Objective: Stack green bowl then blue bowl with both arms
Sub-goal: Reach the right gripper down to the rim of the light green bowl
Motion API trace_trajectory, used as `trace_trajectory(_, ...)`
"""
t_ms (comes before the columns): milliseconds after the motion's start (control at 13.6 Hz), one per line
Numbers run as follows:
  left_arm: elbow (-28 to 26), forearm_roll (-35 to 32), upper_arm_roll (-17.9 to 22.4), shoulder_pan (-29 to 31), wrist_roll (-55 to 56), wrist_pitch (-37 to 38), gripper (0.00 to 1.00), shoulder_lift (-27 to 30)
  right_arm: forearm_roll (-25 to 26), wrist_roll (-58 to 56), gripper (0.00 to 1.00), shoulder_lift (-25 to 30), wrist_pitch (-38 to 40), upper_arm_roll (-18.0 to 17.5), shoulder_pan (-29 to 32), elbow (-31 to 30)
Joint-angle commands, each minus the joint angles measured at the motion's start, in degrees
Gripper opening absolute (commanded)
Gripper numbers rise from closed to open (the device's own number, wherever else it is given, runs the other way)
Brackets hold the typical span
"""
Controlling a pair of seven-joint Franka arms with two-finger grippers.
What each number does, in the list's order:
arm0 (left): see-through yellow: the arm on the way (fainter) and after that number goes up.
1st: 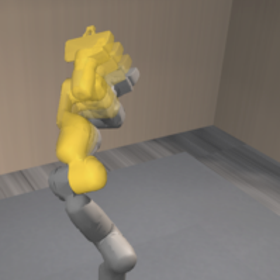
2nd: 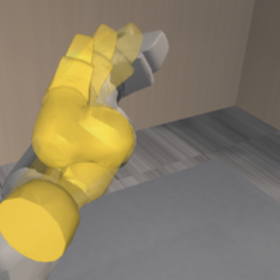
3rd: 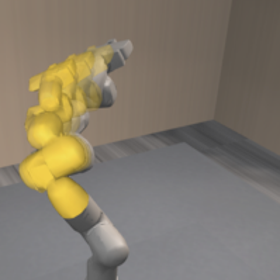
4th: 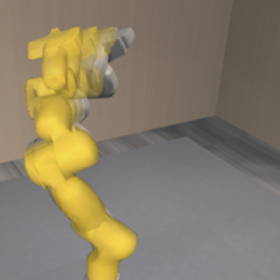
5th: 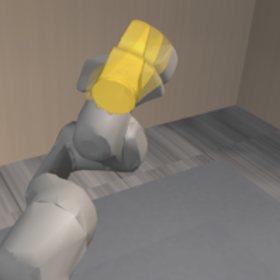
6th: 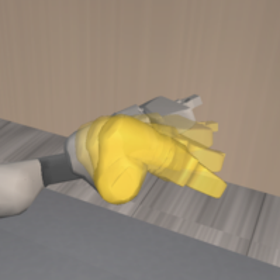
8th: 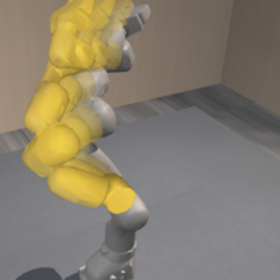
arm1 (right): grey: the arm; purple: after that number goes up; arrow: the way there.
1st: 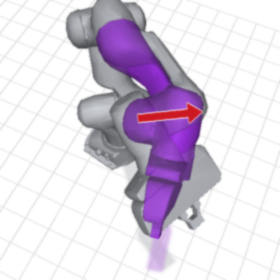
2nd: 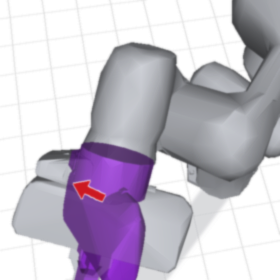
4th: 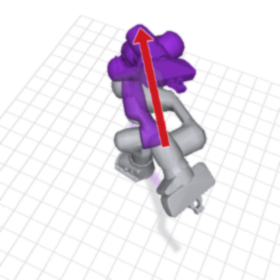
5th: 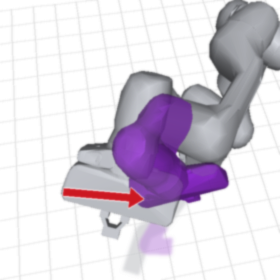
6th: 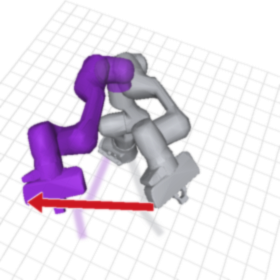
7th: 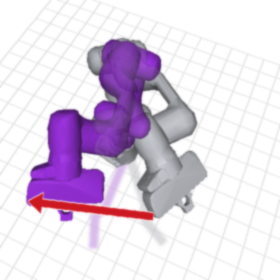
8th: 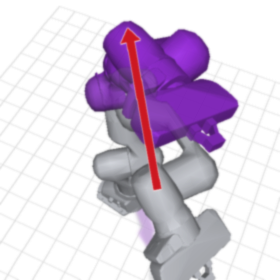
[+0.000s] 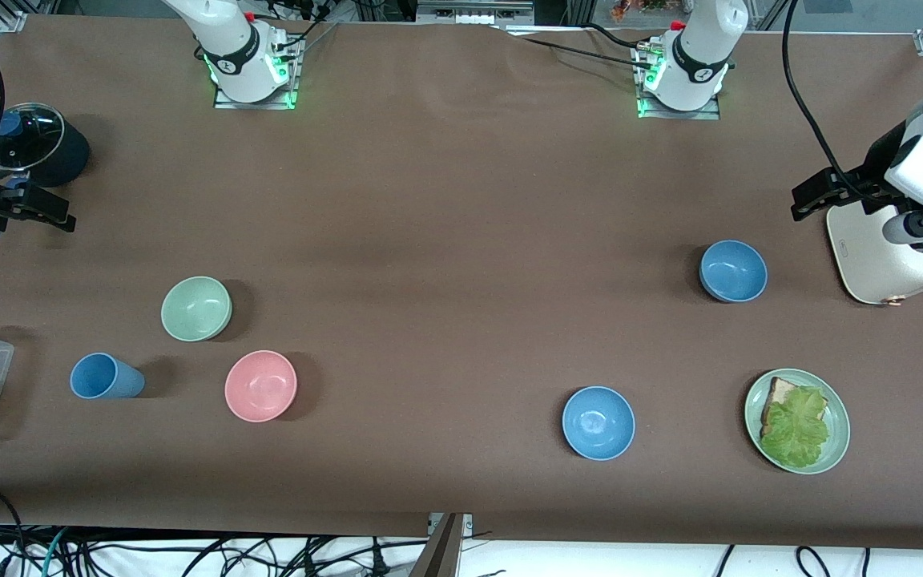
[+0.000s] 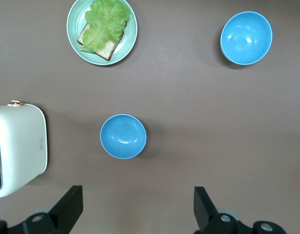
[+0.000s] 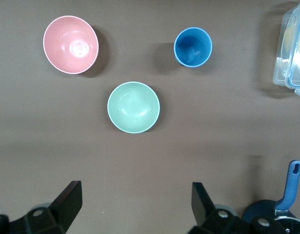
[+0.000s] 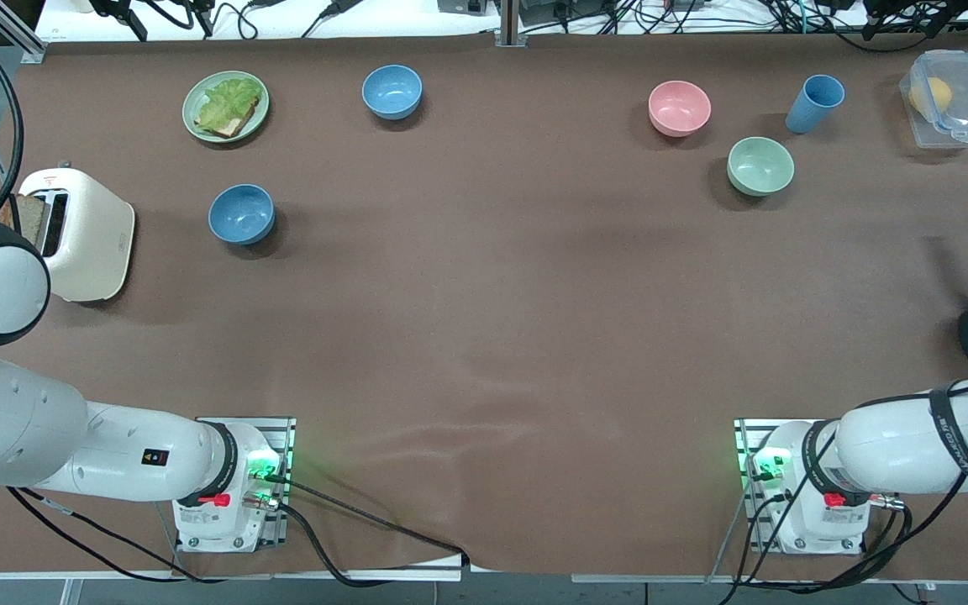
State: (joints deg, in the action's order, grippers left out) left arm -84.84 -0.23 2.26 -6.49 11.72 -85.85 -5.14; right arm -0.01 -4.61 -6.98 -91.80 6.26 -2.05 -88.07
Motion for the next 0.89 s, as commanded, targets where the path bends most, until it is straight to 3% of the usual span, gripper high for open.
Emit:
trace_trajectory(0, 1.96, 1.11, 0.11, 0.16, -0.21, 1.30, 1.00, -0.66, 0.89, 0.13, 0.99, 0.04, 0.22, -1.08, 1.00, 0.35)
trace_trajectory(443, 2.05, 1.11, 0.02, 0.16, -0.21, 1.30, 1.00, -0.66, 0.54, 1.01, 0.99, -1.89, 0.75, -0.73, 1.35, -0.26)
trace_trajectory(811, 2.05, 1.11, 0.02, 0.34, -0.21, 1.30, 1.00, -0.66, -0.07, -0.13, 0.99, -9.35, -1.00, -0.64, 4.16, -0.35)
